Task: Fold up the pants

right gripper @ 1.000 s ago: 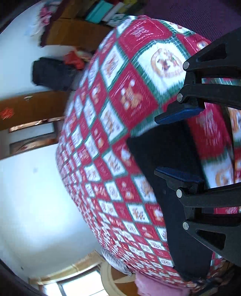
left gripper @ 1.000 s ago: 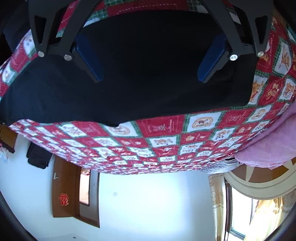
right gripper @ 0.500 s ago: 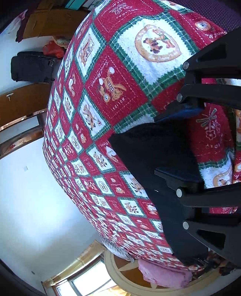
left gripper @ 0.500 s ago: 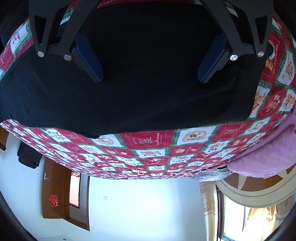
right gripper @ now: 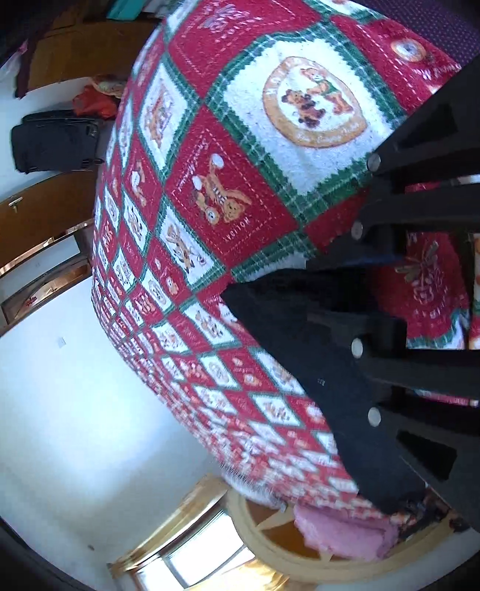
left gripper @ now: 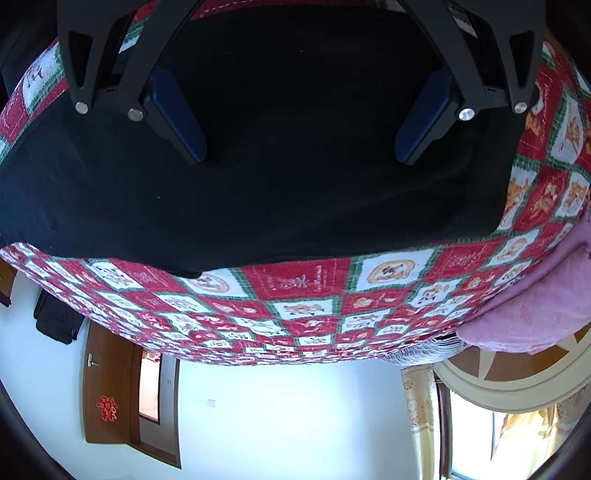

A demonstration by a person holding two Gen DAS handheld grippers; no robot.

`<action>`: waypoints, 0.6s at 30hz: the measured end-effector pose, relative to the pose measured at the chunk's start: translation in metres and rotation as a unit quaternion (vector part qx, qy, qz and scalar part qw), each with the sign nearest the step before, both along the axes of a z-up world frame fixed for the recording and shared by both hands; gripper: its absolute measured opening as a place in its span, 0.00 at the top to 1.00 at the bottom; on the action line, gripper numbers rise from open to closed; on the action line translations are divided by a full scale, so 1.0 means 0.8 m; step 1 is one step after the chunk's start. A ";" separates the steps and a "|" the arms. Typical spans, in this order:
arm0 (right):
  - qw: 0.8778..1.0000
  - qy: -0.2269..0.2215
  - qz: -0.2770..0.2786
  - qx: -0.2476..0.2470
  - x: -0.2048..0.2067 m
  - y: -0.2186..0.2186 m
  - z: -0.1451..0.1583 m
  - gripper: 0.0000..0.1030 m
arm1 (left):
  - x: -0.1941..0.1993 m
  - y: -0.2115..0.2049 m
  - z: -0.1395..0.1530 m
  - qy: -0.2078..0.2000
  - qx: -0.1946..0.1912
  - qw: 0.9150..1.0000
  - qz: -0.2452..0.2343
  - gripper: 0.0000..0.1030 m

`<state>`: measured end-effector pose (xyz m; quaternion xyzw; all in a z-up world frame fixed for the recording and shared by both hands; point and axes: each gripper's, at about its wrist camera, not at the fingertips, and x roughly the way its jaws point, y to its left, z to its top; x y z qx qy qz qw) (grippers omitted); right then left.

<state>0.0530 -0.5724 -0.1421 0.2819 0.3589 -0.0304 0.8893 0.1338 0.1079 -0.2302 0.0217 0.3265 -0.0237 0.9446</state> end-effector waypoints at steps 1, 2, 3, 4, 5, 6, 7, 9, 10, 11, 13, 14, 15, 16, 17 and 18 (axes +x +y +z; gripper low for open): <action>1.000 -0.005 0.002 -0.001 0.001 -0.001 0.003 0.63 | 0.001 -0.003 0.002 0.001 0.007 1.000 0.000 0.00; 1.000 -0.009 0.000 -0.004 0.003 -0.002 0.007 0.54 | 0.001 -0.006 0.004 0.000 0.011 1.000 0.000 0.00; 1.000 -0.012 -0.005 -0.007 0.007 -0.004 0.011 0.49 | 0.001 -0.008 0.007 -0.003 0.012 1.000 -0.002 0.00; 1.000 -0.013 -0.008 -0.006 0.011 -0.007 0.013 0.48 | 0.001 -0.011 0.010 -0.005 0.012 1.000 -0.006 0.00; 1.000 -0.014 -0.010 -0.003 0.017 -0.010 0.014 0.48 | 0.001 -0.013 0.011 -0.004 0.013 1.000 -0.008 0.00; 1.000 -0.013 -0.010 0.004 0.023 -0.013 0.014 0.48 | 0.002 -0.017 0.013 -0.003 0.016 1.000 -0.011 0.00; 1.000 -0.010 -0.006 0.011 0.030 -0.016 0.013 0.48 | 0.003 -0.020 0.014 -0.003 0.019 1.000 -0.013 0.00; 1.000 0.014 0.002 0.011 0.046 -0.016 0.004 0.48 | 0.004 -0.025 0.015 -0.004 0.021 1.000 -0.017 0.00; 1.000 0.021 0.002 0.004 0.049 -0.015 0.002 0.49 | 0.004 -0.026 0.015 -0.004 0.021 1.000 -0.019 0.00; 1.000 0.024 0.003 -0.004 0.049 -0.012 0.003 0.49 | 0.005 -0.027 0.014 -0.003 0.022 1.000 -0.019 0.00; 0.999 0.028 0.012 -0.013 0.047 -0.006 0.006 0.50 | 0.007 -0.028 0.011 0.001 0.022 1.000 -0.020 0.00; 0.999 0.028 0.016 -0.014 0.044 -0.004 0.006 0.50 | 0.008 -0.029 0.010 0.002 0.023 1.000 -0.020 0.00; 0.999 0.028 0.019 -0.017 0.040 -0.001 0.005 0.50 | 0.010 -0.030 0.008 0.005 0.024 0.999 -0.020 0.00; 0.999 0.028 0.021 -0.020 0.037 -0.002 0.004 0.50 | 0.011 -0.031 0.006 0.007 0.024 0.999 -0.021 0.00; 0.999 0.027 0.022 -0.022 0.035 -0.002 0.002 0.51 | 0.012 -0.030 0.004 0.008 0.021 1.000 -0.022 0.00; 0.999 0.026 0.019 -0.023 0.033 -0.005 0.000 0.57 | 0.013 -0.028 0.003 0.009 0.014 1.000 -0.022 0.00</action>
